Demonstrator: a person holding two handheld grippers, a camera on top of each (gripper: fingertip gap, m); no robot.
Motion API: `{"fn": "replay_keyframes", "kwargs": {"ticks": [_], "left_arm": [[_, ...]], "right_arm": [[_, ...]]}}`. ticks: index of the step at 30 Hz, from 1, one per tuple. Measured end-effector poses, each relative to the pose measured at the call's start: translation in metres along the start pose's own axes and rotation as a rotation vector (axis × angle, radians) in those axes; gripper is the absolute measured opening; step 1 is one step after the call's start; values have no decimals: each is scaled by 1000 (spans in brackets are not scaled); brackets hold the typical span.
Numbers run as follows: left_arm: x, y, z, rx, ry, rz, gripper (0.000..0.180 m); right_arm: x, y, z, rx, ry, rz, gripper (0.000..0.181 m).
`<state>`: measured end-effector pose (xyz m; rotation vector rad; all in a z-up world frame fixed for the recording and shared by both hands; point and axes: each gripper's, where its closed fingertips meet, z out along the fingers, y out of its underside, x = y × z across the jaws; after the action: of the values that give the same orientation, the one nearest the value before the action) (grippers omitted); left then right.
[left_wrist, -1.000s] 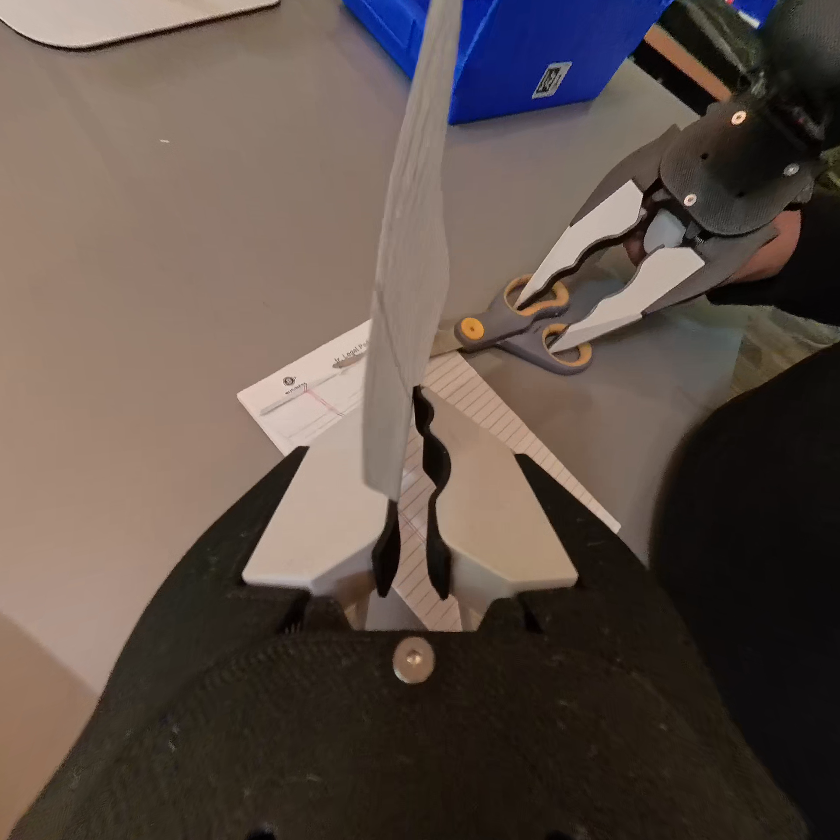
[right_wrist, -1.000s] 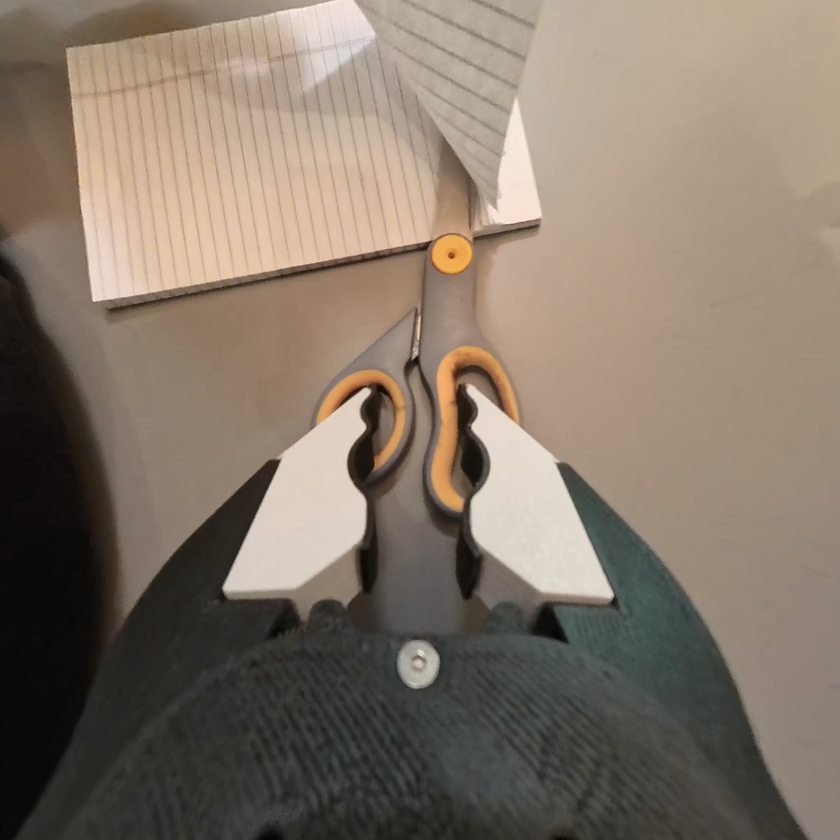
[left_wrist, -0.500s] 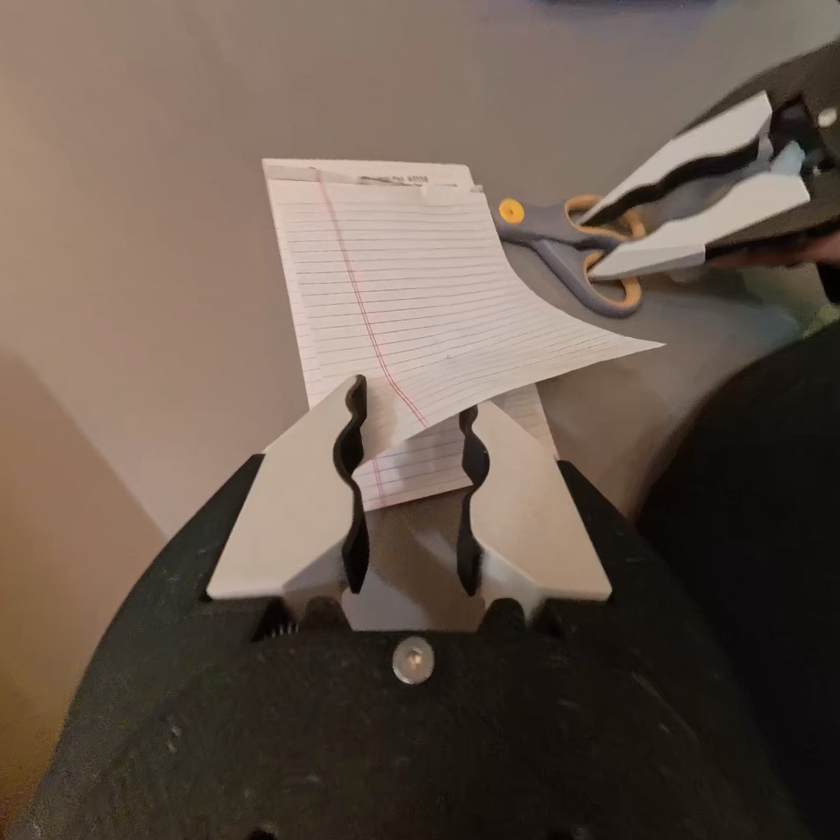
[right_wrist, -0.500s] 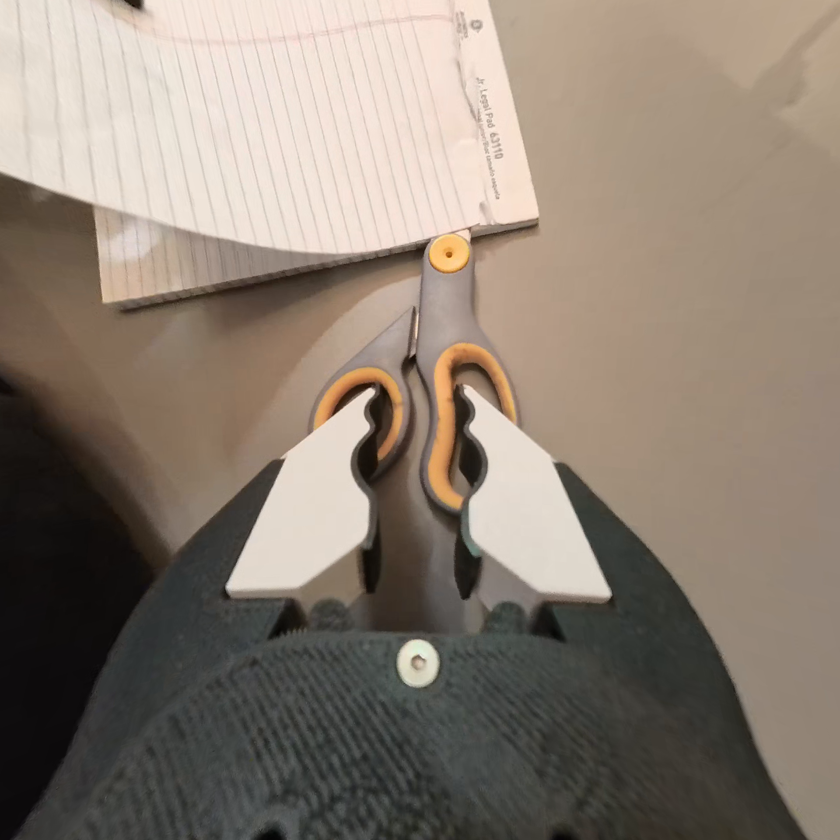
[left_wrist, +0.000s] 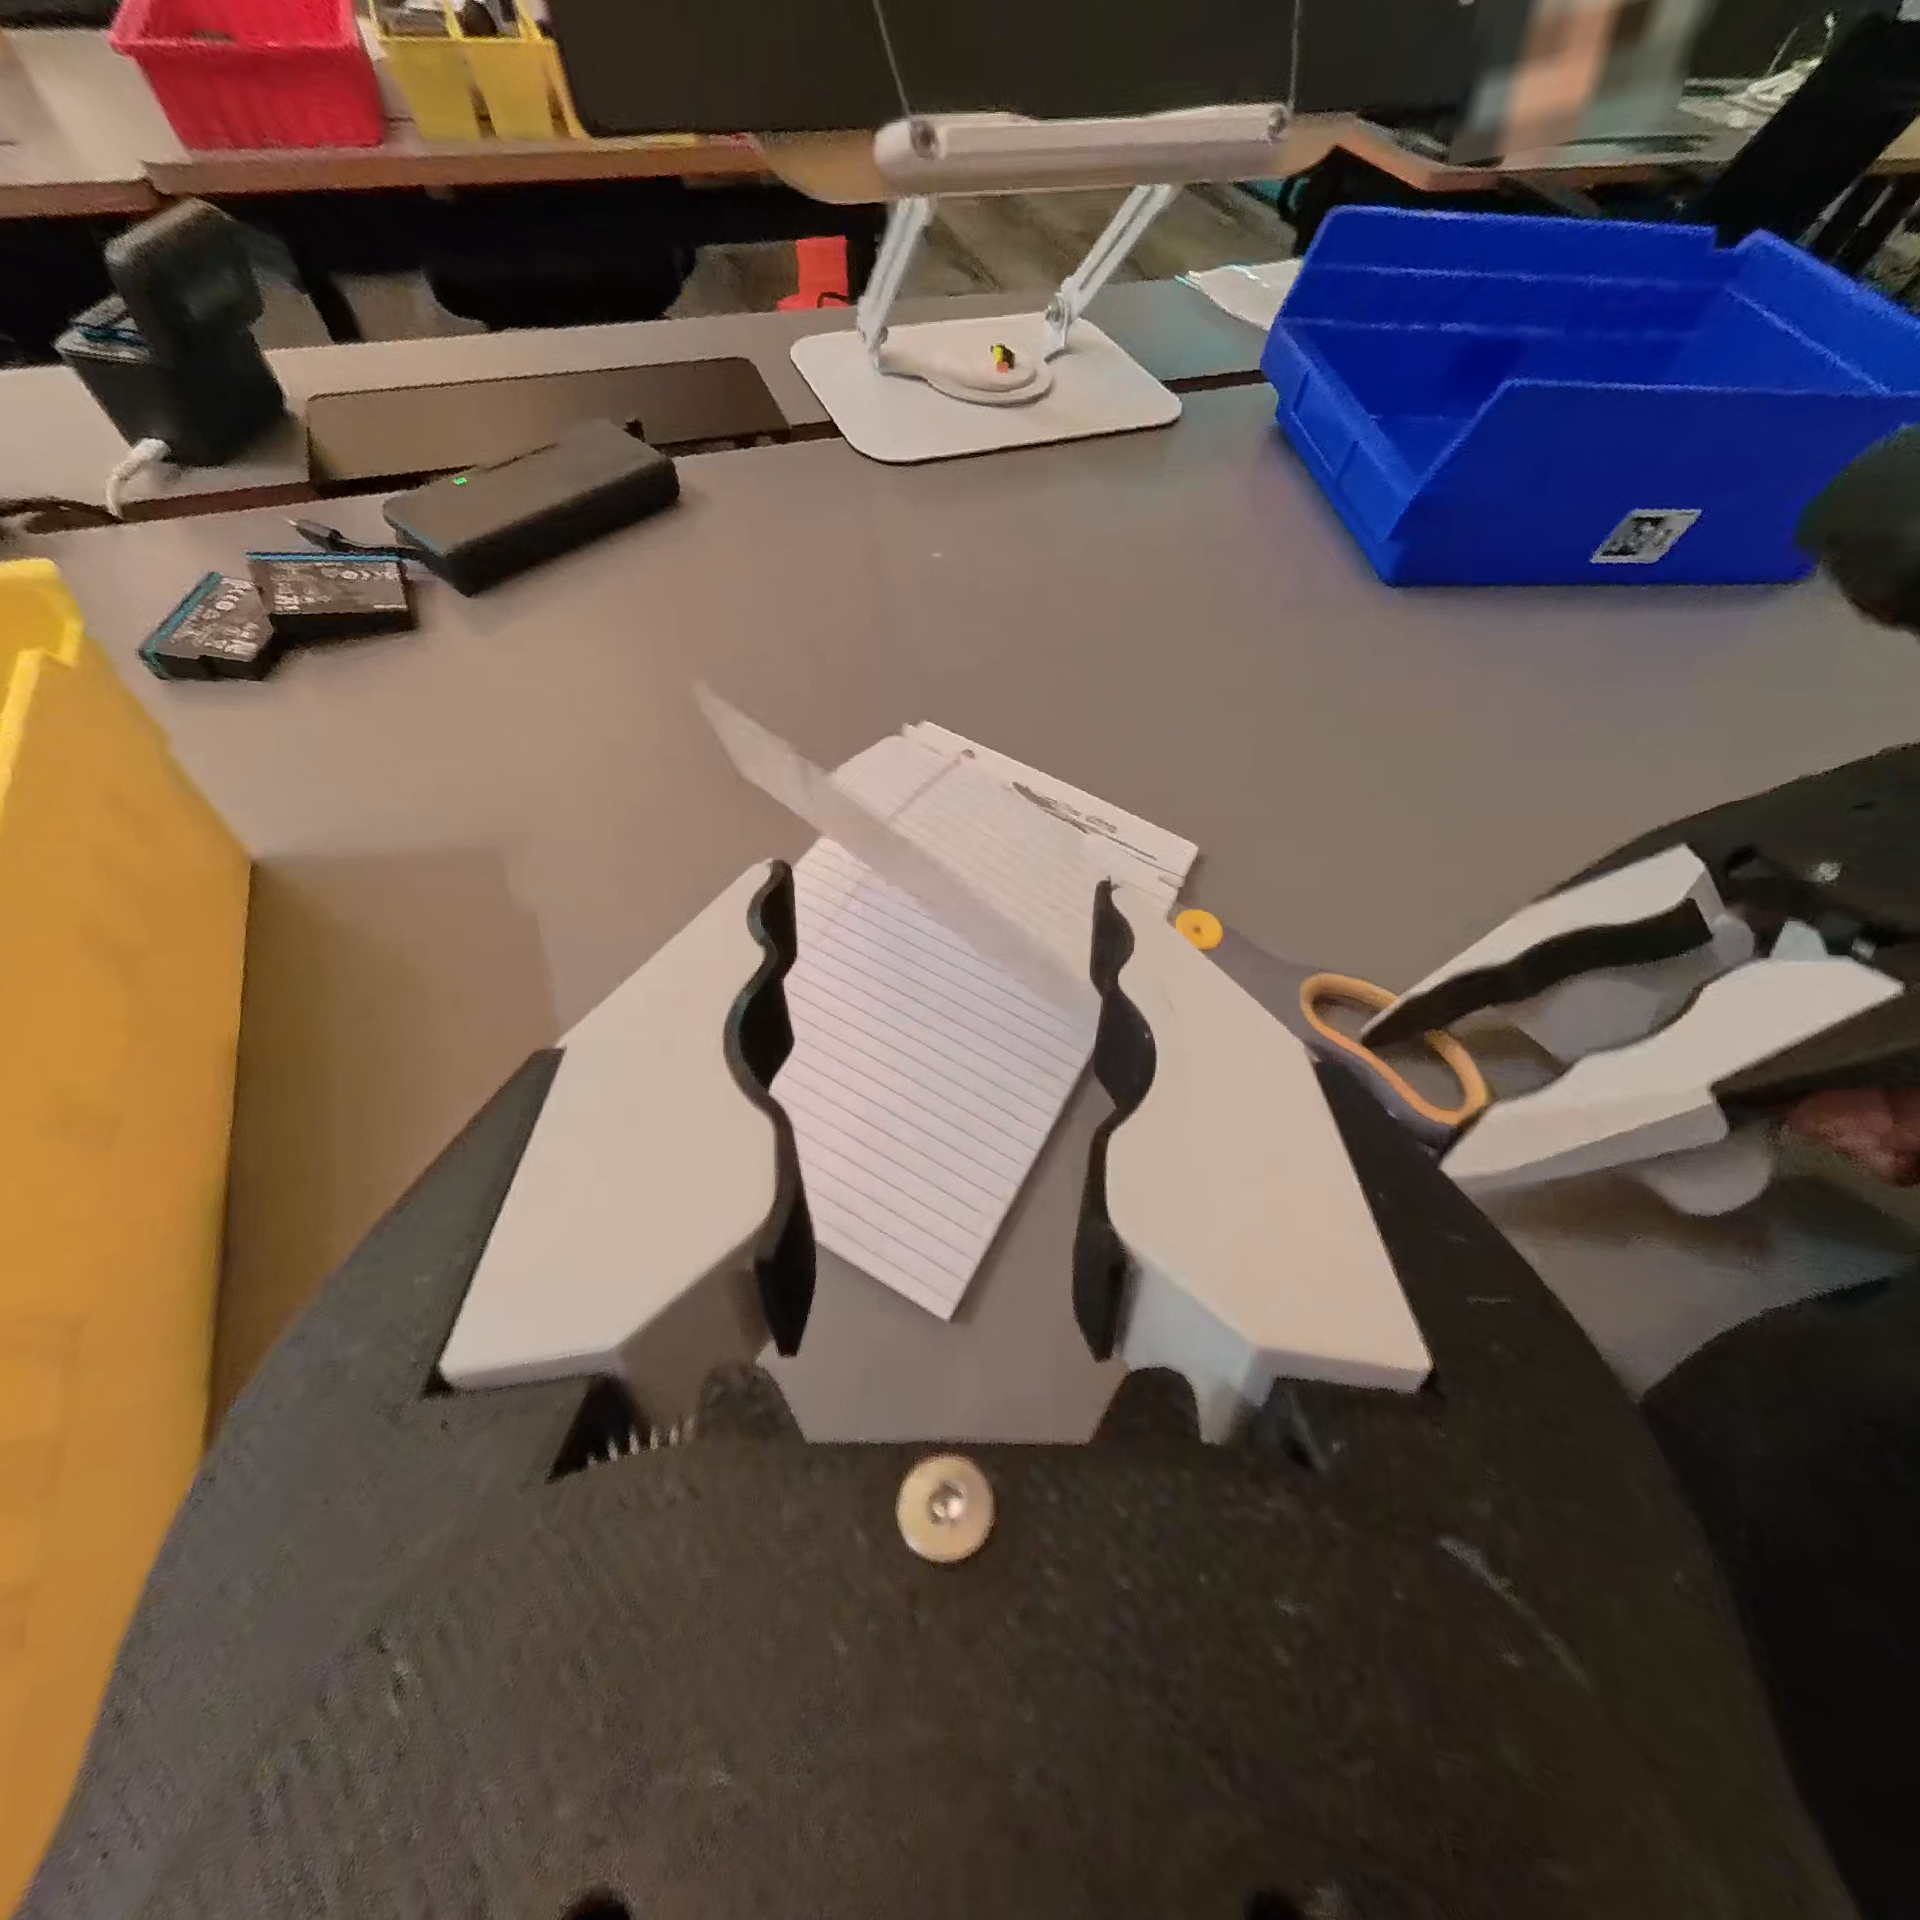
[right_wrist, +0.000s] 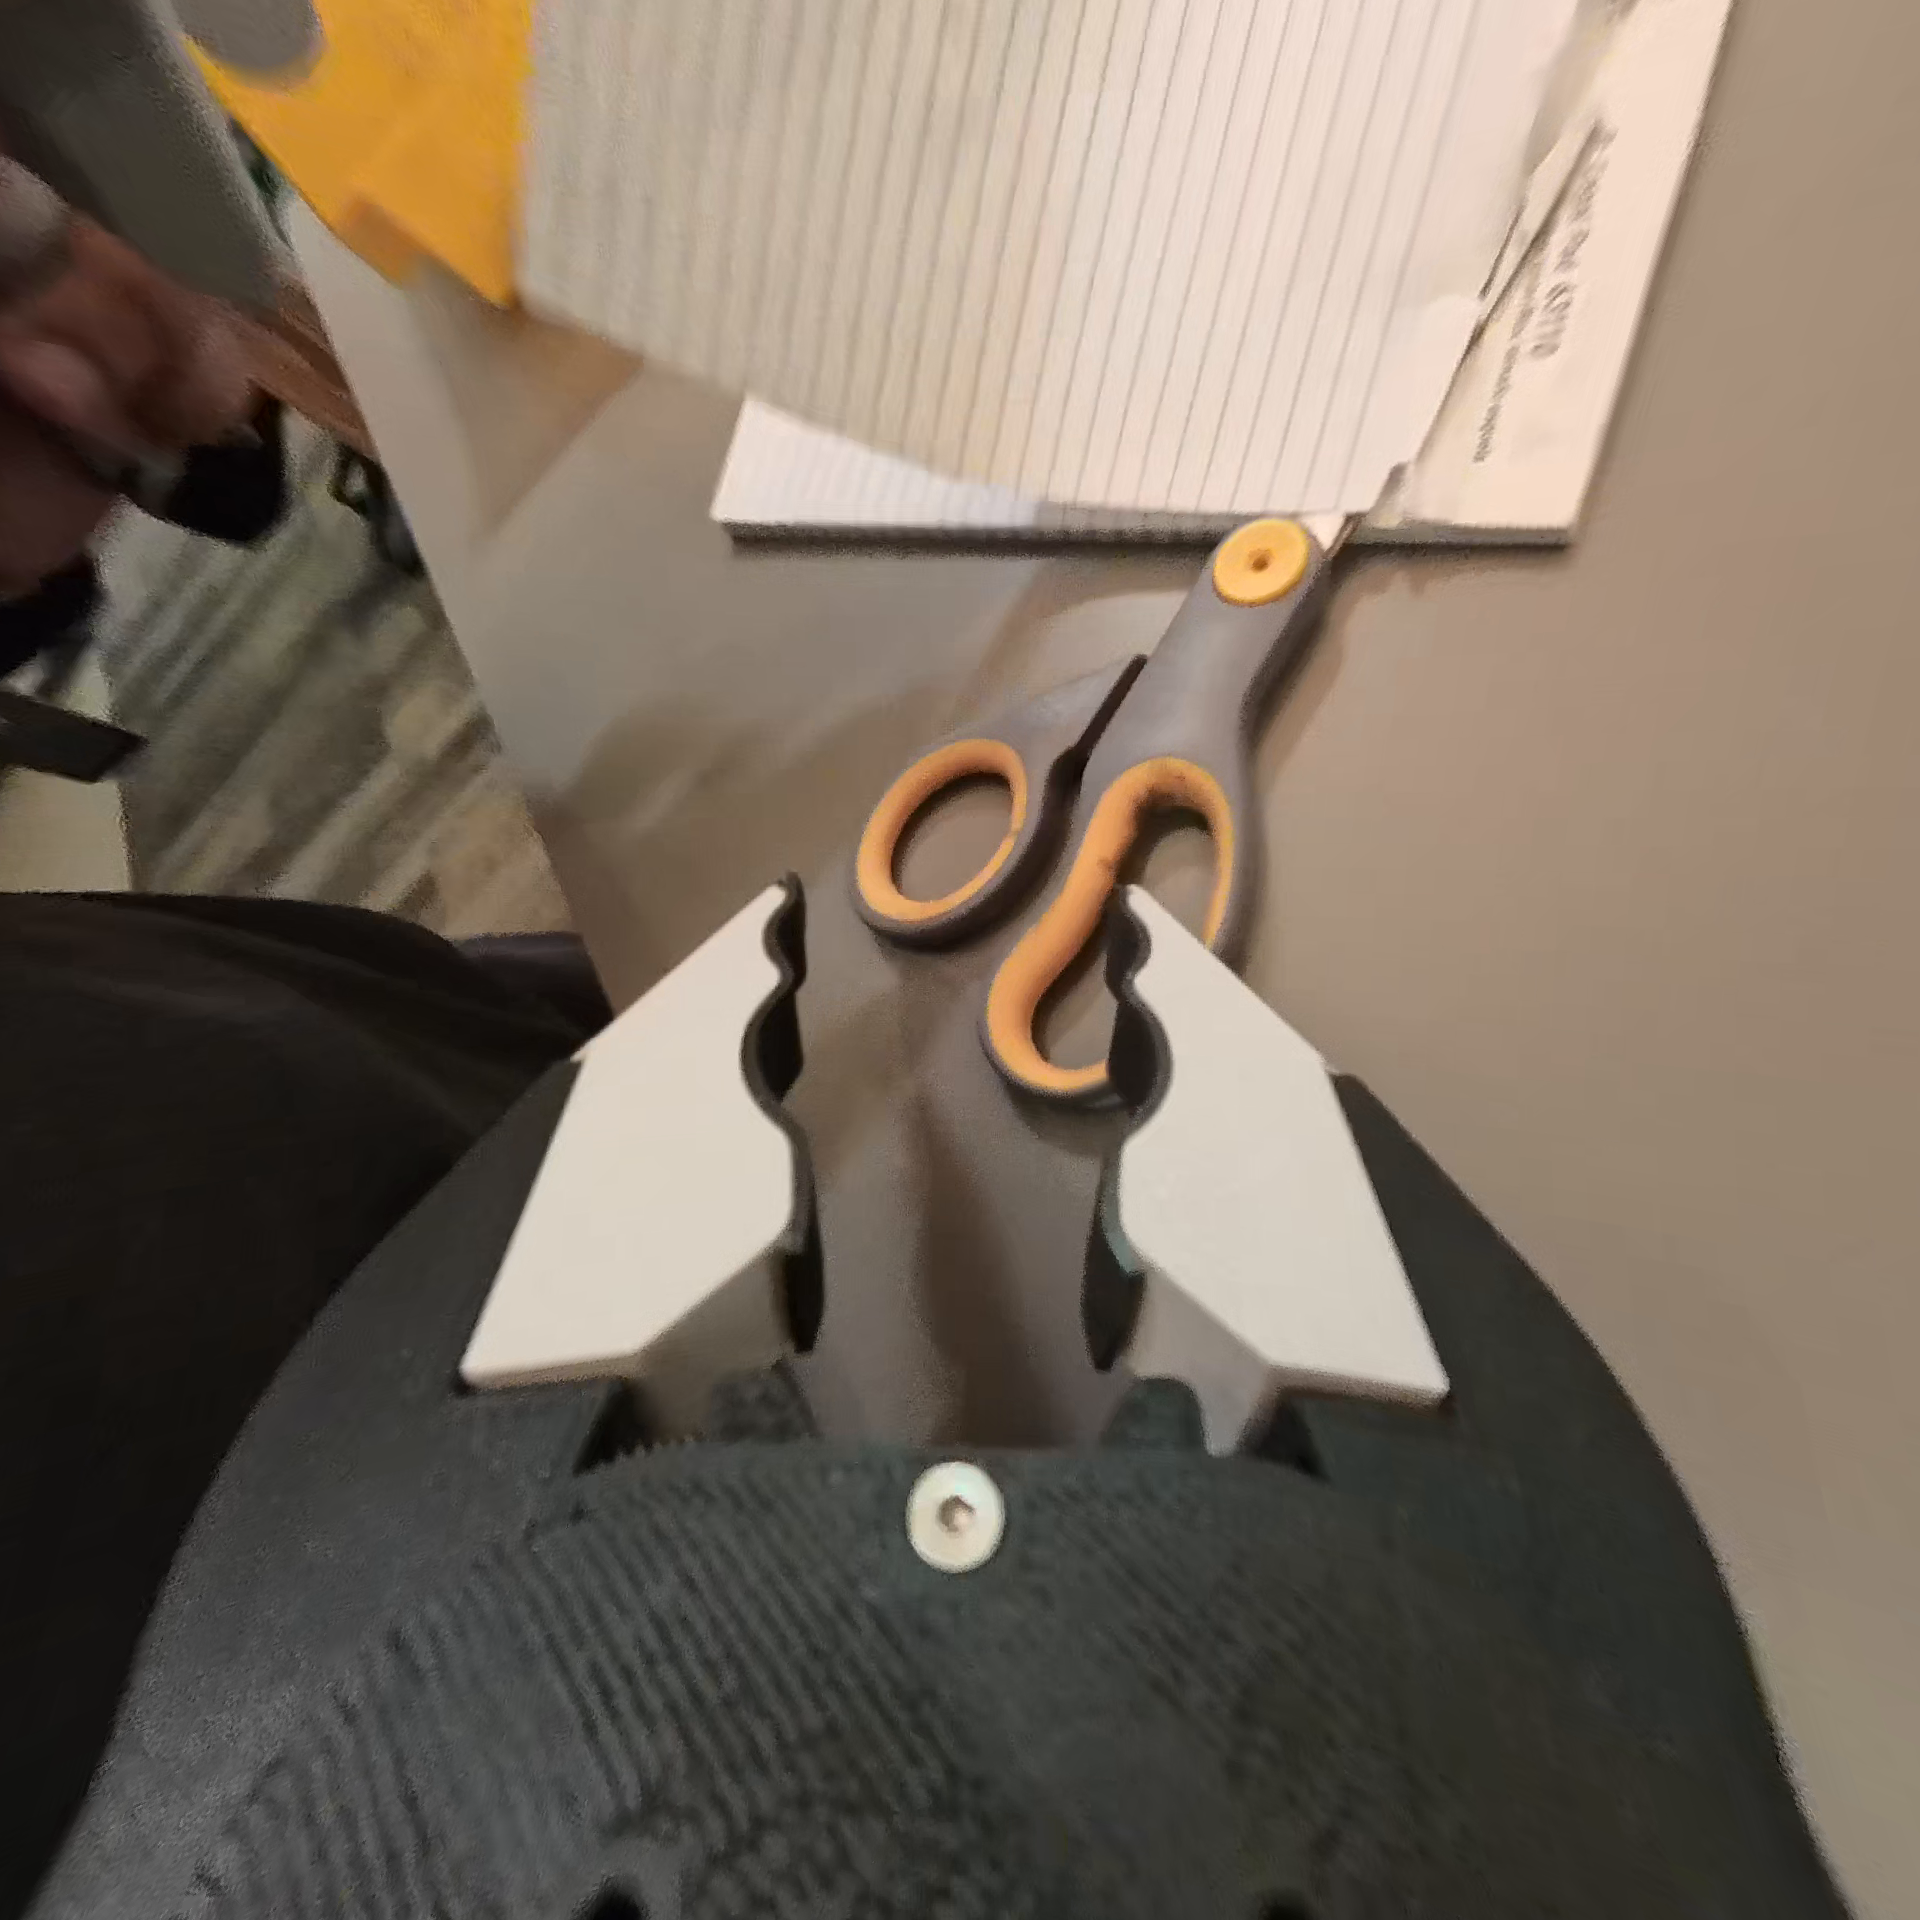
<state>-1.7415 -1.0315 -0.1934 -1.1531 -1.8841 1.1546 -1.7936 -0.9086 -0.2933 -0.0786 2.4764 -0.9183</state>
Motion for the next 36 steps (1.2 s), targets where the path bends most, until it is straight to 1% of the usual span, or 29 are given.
{"fn": "replay_keyframes", "kwargs": {"ticks": [3, 5, 6, 8, 9, 11, 12, 14, 17, 22, 25, 30, 31, 32, 34, 35, 36], "left_arm": [[26, 7, -1, -7, 46, -11, 52], [47, 12, 0, -7, 81, -7, 46], [60, 19, 2, -29, 113, -13, 42], [78, 47, 14, -154, 135, -53, 41], [86, 60, 20, -210, 151, -80, 43], [98, 77, 28, -278, 180, -149, 45], [101, 82, 31, -302, 188, -181, 45], [105, 91, 34, -346, 192, -222, 48], [103, 94, 34, -351, 175, -241, 48], [102, 84, 29, -309, 181, -306, 51], [112, 76, 30, -288, 260, -379, 53], [129, 69, 35, -296, 385, -483, 58], [131, 68, 36, -295, 397, -497, 59], [133, 67, 38, -295, 408, -510, 59], [136, 68, 42, -310, 434, -535, 59], [138, 70, 44, -324, 447, -546, 60], [140, 72, 45, -345, 463, -555, 60]], "right_arm": [[5, -12, -24, 124, -21, 12, 54], [19, -14, -37, 168, 31, 1, 50], [28, -12, -38, 160, 69, -9, 50], [44, -5, -32, 103, 137, -27, 50], [49, -4, -26, 77, 155, -42, 50], [54, -4, -13, 28, 178, -76, 47], [55, -3, -6, -10, 189, -100, 41], [53, -1, 0, -63, 206, -197, 9], [54, -1, -4, -109, 261, -308, 7], [50, -29, -47, 43, 296, -325, 6], [46, -33, -61, 83, 232, -233, 6], [45, -28, -73, 149, 118, -31, 7], [43, -28, -75, 164, 73, 30, 7], [38, -30, -78, 193, 2, 95, 0], [27, -44, -92, 311, -185, 273, 0], [26, -49, -98, 346, -257, 354, 0], [29, -48, -101, 358, -282, 401, 0]]}}
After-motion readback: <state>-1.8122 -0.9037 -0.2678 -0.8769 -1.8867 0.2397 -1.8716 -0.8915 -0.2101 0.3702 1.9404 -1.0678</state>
